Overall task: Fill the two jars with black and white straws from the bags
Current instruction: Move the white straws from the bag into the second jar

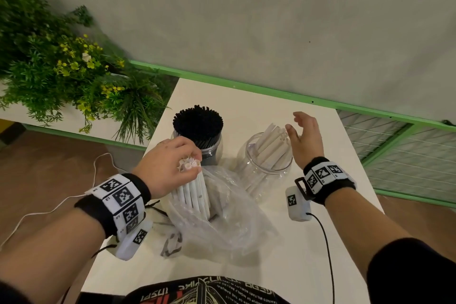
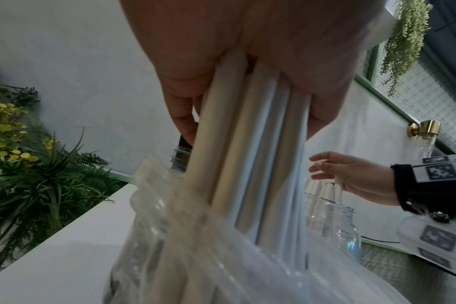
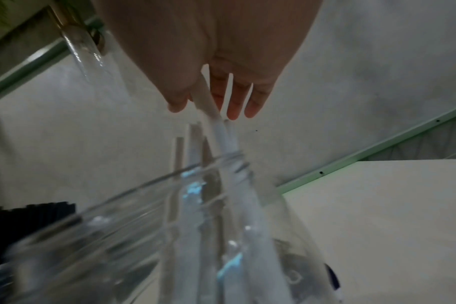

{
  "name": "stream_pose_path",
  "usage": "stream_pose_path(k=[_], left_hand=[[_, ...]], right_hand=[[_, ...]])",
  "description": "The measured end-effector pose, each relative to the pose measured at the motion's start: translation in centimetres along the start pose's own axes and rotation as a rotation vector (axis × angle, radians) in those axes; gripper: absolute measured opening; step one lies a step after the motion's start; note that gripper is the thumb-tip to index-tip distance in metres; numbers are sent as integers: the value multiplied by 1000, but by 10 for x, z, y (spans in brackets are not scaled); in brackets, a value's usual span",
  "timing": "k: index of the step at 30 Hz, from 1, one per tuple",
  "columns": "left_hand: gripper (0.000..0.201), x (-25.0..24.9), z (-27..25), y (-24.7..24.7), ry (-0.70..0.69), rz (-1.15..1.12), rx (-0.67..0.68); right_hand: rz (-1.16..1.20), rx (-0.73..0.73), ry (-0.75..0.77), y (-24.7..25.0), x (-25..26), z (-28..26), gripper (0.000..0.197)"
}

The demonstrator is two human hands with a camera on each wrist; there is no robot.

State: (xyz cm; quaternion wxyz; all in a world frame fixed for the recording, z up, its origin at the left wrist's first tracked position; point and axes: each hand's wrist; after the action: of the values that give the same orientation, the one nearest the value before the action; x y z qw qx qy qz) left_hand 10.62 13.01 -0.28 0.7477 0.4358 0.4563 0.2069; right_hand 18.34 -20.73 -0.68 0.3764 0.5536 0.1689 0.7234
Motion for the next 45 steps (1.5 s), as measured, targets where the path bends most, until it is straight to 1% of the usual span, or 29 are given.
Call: stream_pose_path(k=[2,4,8,9,10,12,13,14,16,18,20,21,23,26,30,33,37,38,39,41,43,45], left_hand=[[18,1,0,0,-3,-1,5],[17,1,0,0,-1,1,6],[17,1,0,0,5,1,8],[18,0,0,0,6,1,8],[18,0,0,0,7,2,8],[18,-1,1,0,7,2,8],[19,-1,1,1,7,2,10],[19,-2,1,1,8,2,10],[19,-2,0,1,12,0,5],[18,-2,0,1,16,-2,3],[18,-2,0,0,22,-5,3],[19,-2,0,0,25,-4,3],[22,-2,0,0,30,-2,1],[24,-3,0,0,34,-3,2],[21,-3,0,0,35,-8,11],[19,-3,0,1,38,-12,14],[19,-5,-2,1,42,-7,8],[20,-5,-2,1,41,-4,6],[20,-5,-2,1,39,1,6],[19,-6,-2,1,37,8,7],[19,-5,-2,1,35,12,7],[19,-5,-1,1,32,16,5]], right_hand=[[-7,9,-69,3,-7,4,36],[-25,15,-86,8,-14,8,35],[-95,-48,49,15,-11,6,31],[-101,-11,85,13,-7,1,33],[-128,70,110,9,-3,-4,38],[-255,259,130,-3,0,-13,51],[-323,316,124,-9,-1,-14,57],[-365,343,111,-13,-1,-12,60],[-375,365,100,-19,1,-4,62],[-352,376,148,-25,8,4,62],[-360,388,228,-33,15,7,57],[-376,384,263,-37,17,7,52],[-391,333,304,-43,19,8,39],[-381,264,318,-45,15,9,28],[-321,181,376,-39,12,12,21],[-300,130,400,-31,14,24,19],[-350,150,437,-23,10,36,20],[-376,174,426,-23,8,36,21],[-393,208,385,-23,6,34,23],[-386,267,265,-25,2,31,26],[-345,260,231,-26,1,29,26],[-270,202,255,-25,2,30,24]])
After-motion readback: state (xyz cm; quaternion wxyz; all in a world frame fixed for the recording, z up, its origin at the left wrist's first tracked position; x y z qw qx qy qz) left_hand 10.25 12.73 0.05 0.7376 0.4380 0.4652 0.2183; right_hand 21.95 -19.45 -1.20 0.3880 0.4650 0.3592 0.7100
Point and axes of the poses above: each hand's wrist, its own z-axis towards the middle knuckle, its own y-axis out of the back of the hand, x = y × z, and after that the axes turned 5 degrees about -y, right-handed
